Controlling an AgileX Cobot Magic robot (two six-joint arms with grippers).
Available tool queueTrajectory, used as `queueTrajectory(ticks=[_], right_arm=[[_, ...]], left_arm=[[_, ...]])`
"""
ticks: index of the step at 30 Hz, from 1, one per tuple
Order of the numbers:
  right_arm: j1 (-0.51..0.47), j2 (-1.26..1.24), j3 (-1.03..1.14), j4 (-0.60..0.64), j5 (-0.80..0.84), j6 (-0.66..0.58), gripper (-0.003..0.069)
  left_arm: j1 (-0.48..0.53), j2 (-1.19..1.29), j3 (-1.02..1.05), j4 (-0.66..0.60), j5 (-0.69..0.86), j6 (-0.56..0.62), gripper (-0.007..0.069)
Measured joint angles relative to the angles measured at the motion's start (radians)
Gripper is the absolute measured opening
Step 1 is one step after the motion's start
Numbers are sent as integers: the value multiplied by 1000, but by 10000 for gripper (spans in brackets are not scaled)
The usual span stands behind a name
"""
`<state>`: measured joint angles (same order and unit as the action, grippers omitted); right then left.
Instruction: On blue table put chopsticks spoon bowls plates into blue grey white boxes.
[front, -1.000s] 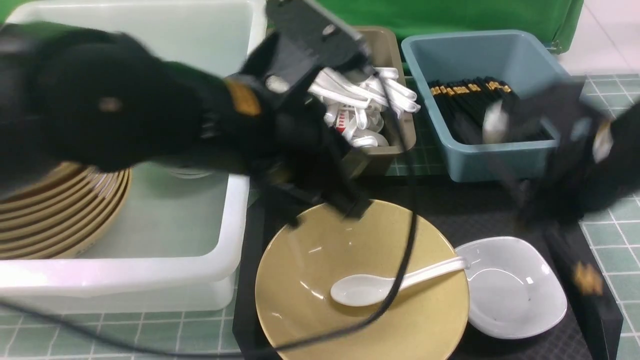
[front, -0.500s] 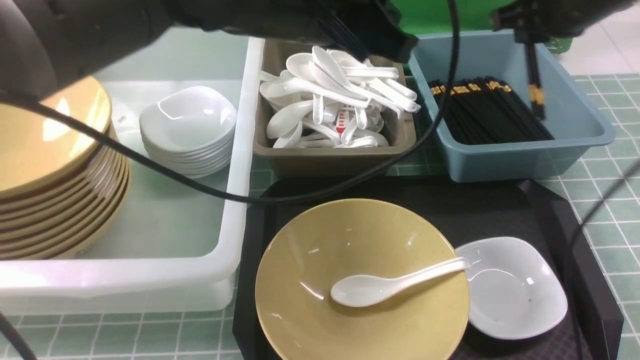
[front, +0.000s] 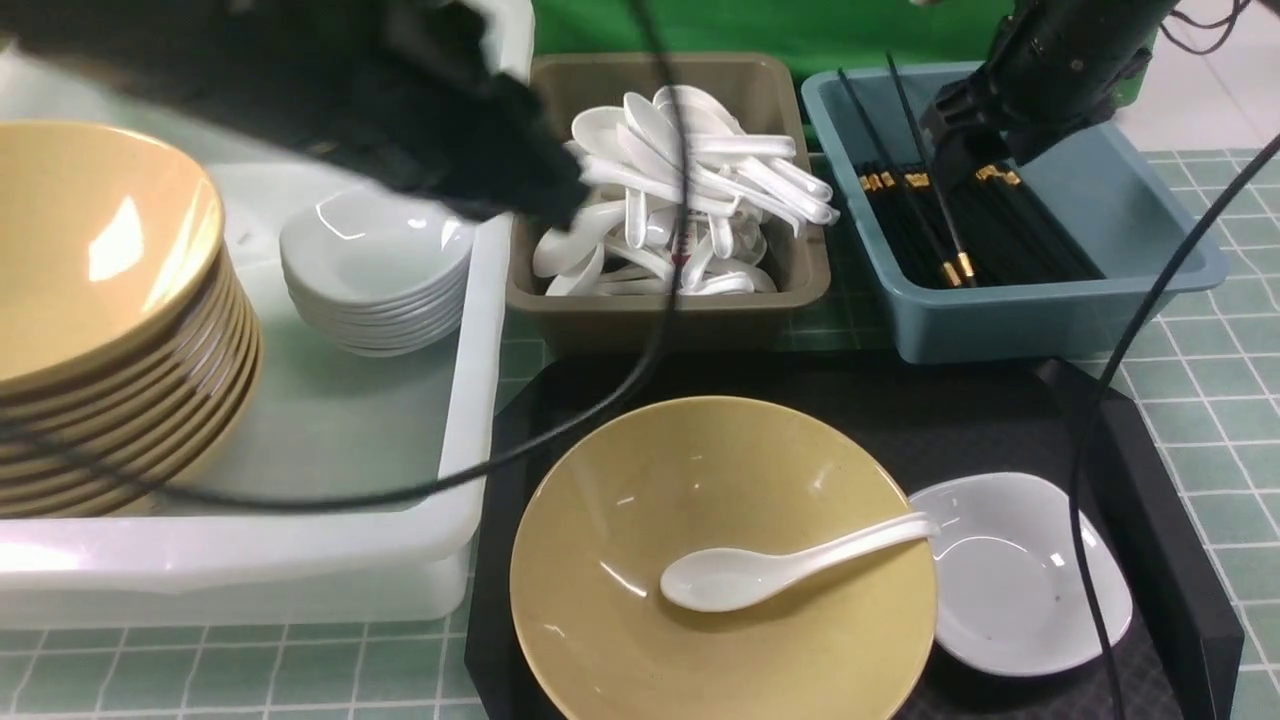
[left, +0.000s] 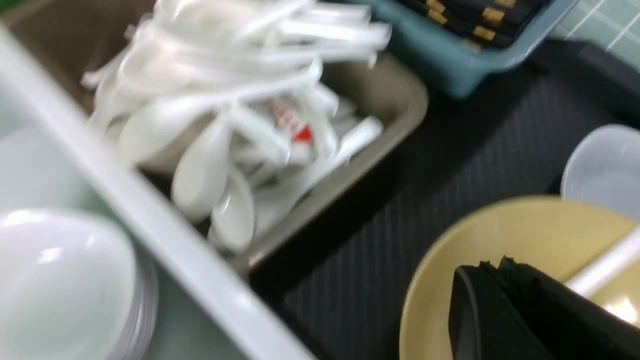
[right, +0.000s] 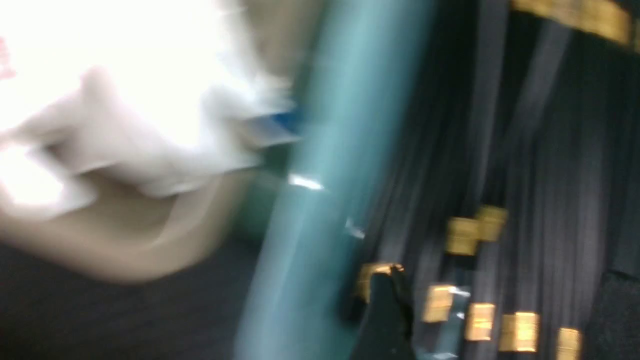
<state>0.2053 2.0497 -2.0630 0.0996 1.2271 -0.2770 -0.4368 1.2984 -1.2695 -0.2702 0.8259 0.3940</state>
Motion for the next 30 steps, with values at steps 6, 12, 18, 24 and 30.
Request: queueTrajectory(ticks=[6,12,18,24,30], right_arm=[[133,-193,185,69,4,-152,538],[366,-333,480,61,14,-389,538],[459,-294,627,-5,-11,-537,538],[465,-175,634,-42,-78,-581,537],[470,-103,634,-43,-58,-591,433]], left_arm=[[2,-131,122,-5,12,26,-12],[2,-197,237,-11,20,59,-12],[2,-197,304,-14,10,74,-12],[2,-197,334,-15,-9,92,-12],[2,-197,336,-18,-28,98,-12]])
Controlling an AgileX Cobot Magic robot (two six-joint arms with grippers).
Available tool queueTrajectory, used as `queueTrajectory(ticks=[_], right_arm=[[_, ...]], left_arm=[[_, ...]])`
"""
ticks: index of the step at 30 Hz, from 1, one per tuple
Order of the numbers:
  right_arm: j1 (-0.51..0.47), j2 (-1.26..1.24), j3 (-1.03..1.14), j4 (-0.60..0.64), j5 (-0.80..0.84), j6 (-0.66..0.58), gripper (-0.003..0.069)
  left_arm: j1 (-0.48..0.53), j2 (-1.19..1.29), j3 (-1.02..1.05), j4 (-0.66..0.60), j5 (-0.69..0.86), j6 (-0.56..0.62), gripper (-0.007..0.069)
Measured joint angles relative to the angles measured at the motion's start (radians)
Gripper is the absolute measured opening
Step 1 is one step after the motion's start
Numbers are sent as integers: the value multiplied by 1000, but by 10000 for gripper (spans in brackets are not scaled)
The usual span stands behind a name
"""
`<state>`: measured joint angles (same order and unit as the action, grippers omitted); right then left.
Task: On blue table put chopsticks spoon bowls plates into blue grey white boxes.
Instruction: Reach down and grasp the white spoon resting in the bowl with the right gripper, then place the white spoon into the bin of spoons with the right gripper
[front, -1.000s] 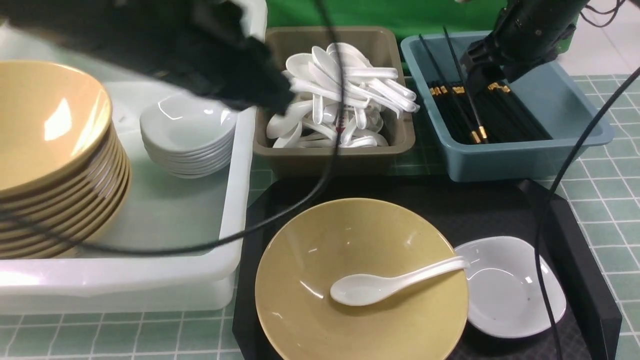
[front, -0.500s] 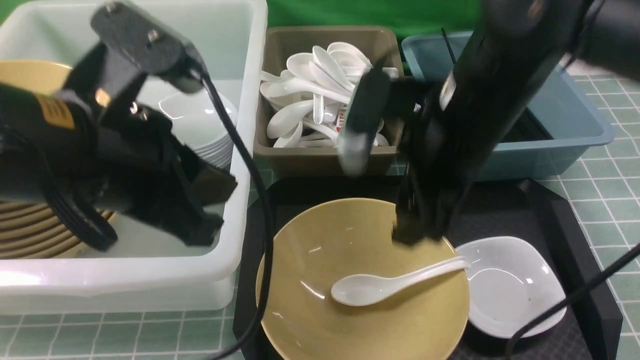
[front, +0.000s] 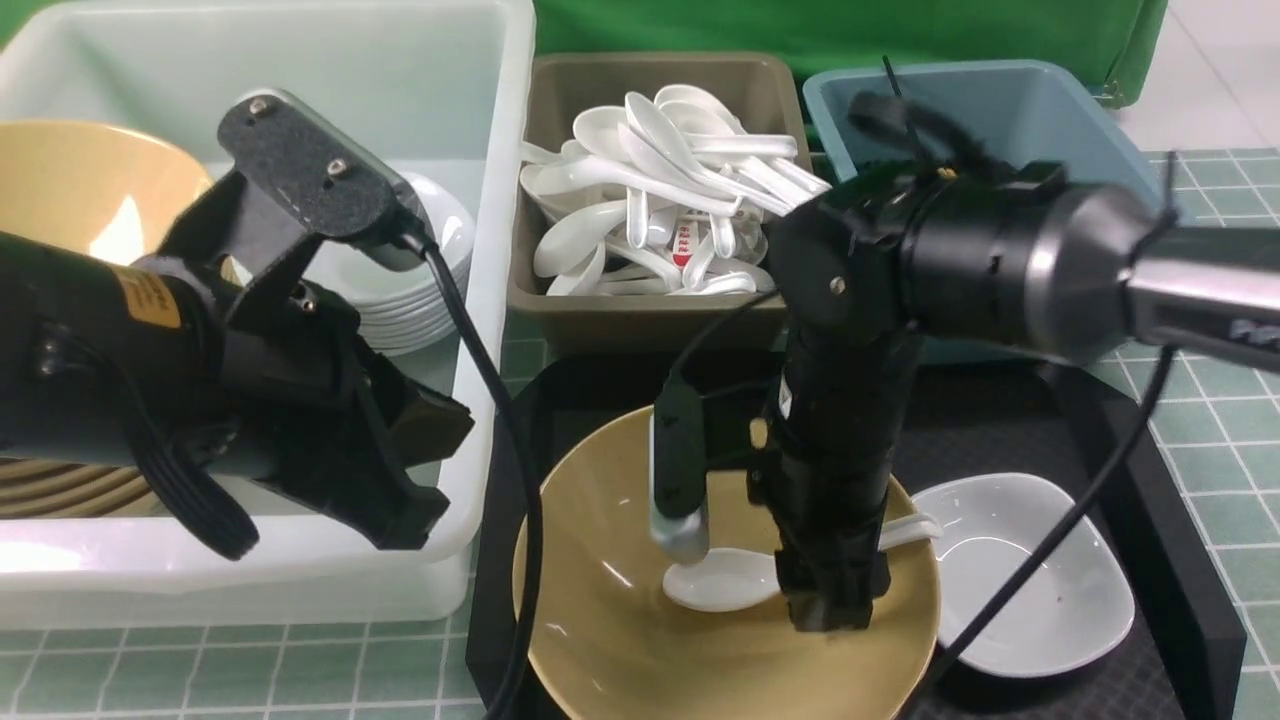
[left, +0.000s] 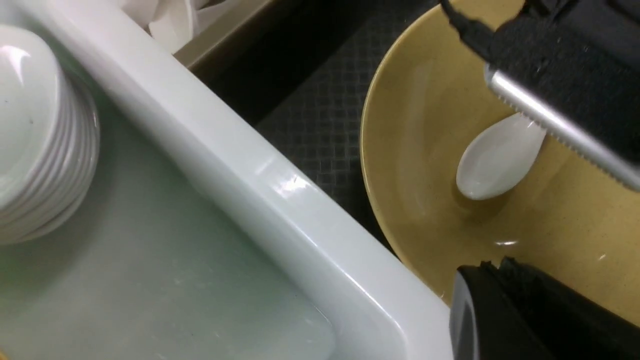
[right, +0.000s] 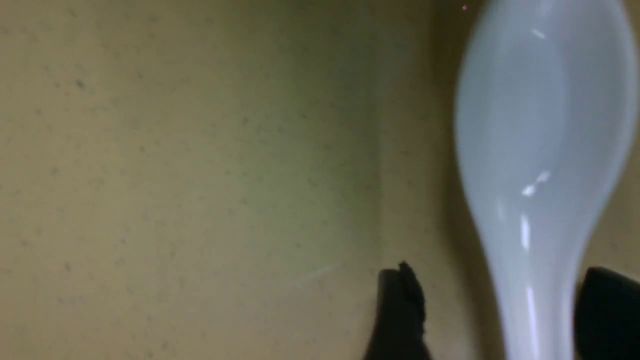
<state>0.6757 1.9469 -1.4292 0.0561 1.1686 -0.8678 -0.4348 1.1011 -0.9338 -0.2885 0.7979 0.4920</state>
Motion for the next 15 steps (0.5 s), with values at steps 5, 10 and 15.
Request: queueTrajectory(ticks=[5,10,15], right_arm=[[4,9,-8,-17,7,2,218],[3,-2,-146,-45,47,40,218],[-33,-23,-368,-56,-5,120,218]], left_arm=[[0,0,0,6,-26,2,-12],[86,0,-1,94,-141,-133,-12],[246,11,-46,107,-196,-213,-12]])
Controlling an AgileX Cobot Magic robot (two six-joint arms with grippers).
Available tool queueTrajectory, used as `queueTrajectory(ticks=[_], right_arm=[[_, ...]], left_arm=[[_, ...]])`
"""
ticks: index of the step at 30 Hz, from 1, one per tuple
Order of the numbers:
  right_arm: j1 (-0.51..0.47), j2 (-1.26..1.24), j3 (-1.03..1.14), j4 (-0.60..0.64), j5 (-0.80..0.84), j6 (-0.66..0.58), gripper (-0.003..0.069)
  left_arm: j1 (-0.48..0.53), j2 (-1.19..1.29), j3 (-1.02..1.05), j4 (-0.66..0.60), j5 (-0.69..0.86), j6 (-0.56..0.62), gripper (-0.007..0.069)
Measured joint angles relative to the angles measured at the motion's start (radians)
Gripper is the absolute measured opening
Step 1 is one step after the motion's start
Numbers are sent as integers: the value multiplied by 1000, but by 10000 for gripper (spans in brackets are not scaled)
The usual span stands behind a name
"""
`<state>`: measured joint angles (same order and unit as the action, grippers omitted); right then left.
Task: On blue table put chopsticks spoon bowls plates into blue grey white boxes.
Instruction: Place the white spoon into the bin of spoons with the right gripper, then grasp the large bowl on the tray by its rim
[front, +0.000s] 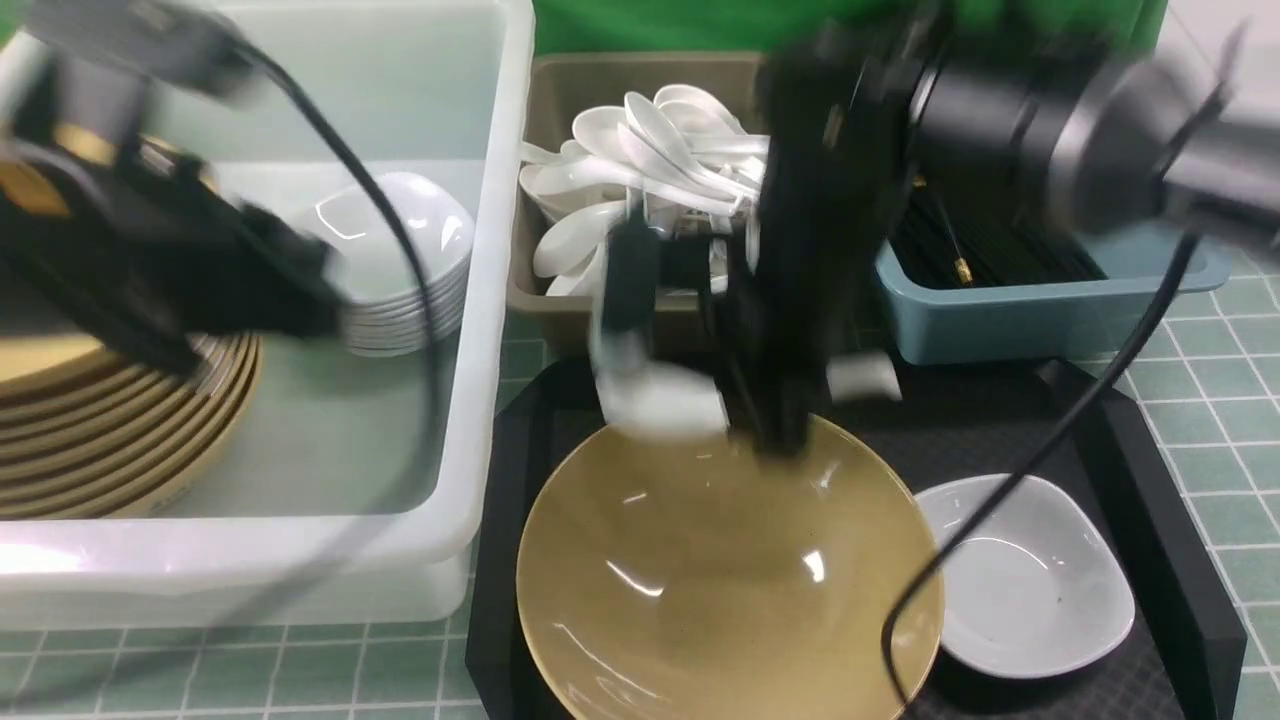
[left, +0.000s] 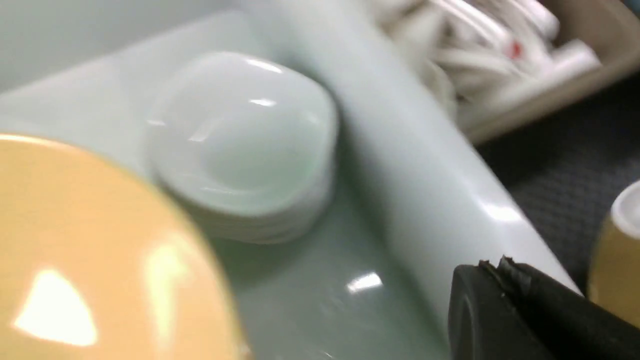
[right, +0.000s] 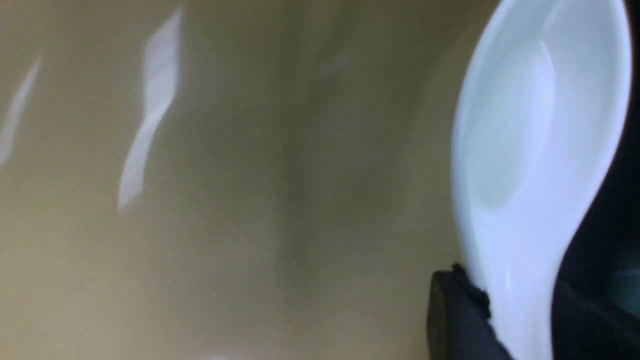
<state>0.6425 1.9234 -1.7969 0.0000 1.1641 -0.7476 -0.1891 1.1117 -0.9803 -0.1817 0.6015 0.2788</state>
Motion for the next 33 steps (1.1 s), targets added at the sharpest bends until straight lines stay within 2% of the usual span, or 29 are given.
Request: queueTrajectory(ticks=[2,4,5,6,7,8,10,13,14,15,17,19,21,22,23,24,25,27,28,29,32,33], right_arm=[[-25,4,-64,0,-86,50,218],[-65,39,-165,-10,-263,187,218],[-69,43,-172,-10,-263,187,218],[-100,88,-229,-12,-383,281,218],[-100,94,-235,-12,-383,281,218],[-125,143,-278,-12,-470,330,218],[-141,190,-311,-13,-524,355,218],[-166,264,-362,-13,-621,407,270],[-179,311,-390,-13,-661,450,358],[-181,311,-397,-13,-663,455,385],[-190,329,-435,-13,-637,513,552],[-193,318,-485,-14,-520,534,645],[-193,305,-512,-14,-451,534,664],[-193,271,-558,-14,-307,524,681],[-193,267,-563,-13,-273,520,682],[-193,239,-596,-13,-155,506,684],[-193,213,-620,-13,-55,489,668],[-193,179,-631,-13,34,476,613],[-193,159,-627,-13,57,474,570],[-193,134,-610,-13,72,474,507],[-193,35,-481,0,87,474,230],[-193,28,-470,0,87,474,213]], left_arm=[[25,4,-12,-15,-16,-5,-12],[34,11,-17,-59,-39,-5,-12],[34,11,-17,-63,-39,-5,-12],[29,14,-17,-94,-40,-2,-12],[29,15,-17,-97,-40,-1,-12],[21,20,-18,-132,-36,7,-12],[17,22,-18,-147,-29,10,-12],[3,27,-18,-173,-3,29,-12],[-9,32,-18,-186,16,47,-12],[-11,33,-18,-187,18,52,-12],[-34,42,-18,-190,40,86,-12],[-59,57,-27,-190,59,98,-1],[-77,72,-49,-191,82,106,15],[-111,107,-102,-191,135,114,50],[-114,118,-117,-191,150,115,55],[-138,155,-168,-191,194,123,95],[-166,206,-221,-185,245,138,139],[-200,275,-291,-178,294,155,198],[-221,320,-332,-173,320,167,254],[-241,366,-369,-165,343,172,302],[-287,502,-458,-134,399,174,443],[-291,519,-462,-129,403,174,451]])
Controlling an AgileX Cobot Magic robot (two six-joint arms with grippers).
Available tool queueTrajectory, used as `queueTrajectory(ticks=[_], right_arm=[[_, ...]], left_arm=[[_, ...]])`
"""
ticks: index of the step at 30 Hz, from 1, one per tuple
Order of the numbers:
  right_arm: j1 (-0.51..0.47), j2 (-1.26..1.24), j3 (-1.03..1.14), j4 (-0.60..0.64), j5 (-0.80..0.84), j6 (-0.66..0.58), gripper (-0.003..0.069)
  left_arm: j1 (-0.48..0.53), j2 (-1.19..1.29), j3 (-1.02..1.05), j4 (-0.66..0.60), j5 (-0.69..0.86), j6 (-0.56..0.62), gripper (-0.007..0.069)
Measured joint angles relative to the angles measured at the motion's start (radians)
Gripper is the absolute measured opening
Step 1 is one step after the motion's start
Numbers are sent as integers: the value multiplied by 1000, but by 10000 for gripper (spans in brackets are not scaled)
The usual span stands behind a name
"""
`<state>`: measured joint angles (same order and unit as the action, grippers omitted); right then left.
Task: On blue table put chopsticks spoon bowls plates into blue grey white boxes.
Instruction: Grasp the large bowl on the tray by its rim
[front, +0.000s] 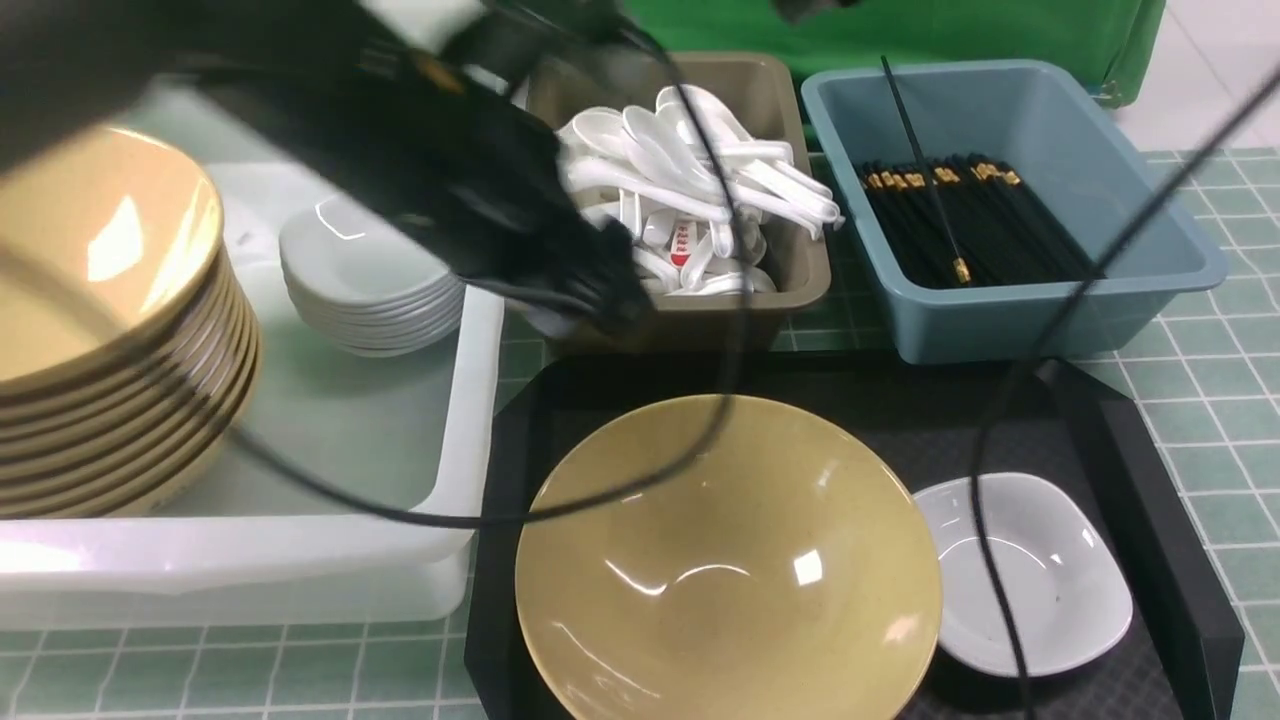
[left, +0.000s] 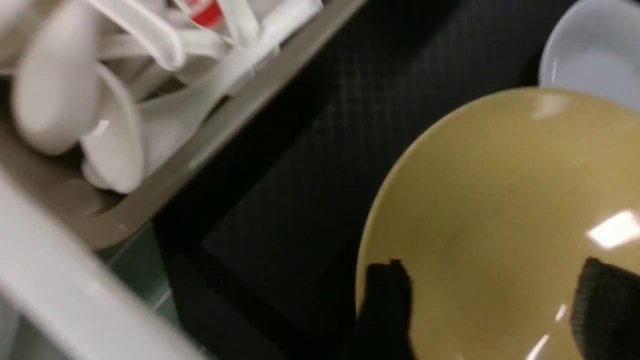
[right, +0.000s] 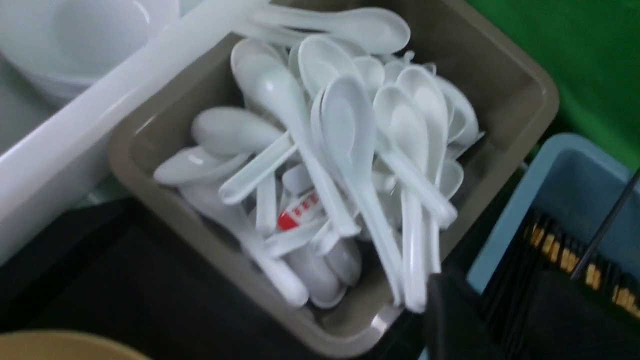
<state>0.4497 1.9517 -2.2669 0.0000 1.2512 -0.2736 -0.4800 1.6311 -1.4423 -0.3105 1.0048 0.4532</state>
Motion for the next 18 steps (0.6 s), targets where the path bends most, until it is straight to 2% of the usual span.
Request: queueTrajectory(ticks=[1,3,6,10,13,18], right_arm=[[0,-46,87,12,1,-1,115],[0,-132,228,28,1,-22,50],[0,-275,436,40,5,-47,38],[0,-408,650,40,6,-49,38],[0,-477,747,40,-14,-50,38],[0,-507,786,42,-26,-64,38]], left_arm=[[-7,50,-22,10,10,-1,492],[-12,127,-51,26,13,-1,542],[-15,220,-78,35,7,-1,562],[-37,298,-88,34,-21,-2,550],[-86,331,-88,60,-25,1,489],[-141,339,-89,180,-28,-86,262]])
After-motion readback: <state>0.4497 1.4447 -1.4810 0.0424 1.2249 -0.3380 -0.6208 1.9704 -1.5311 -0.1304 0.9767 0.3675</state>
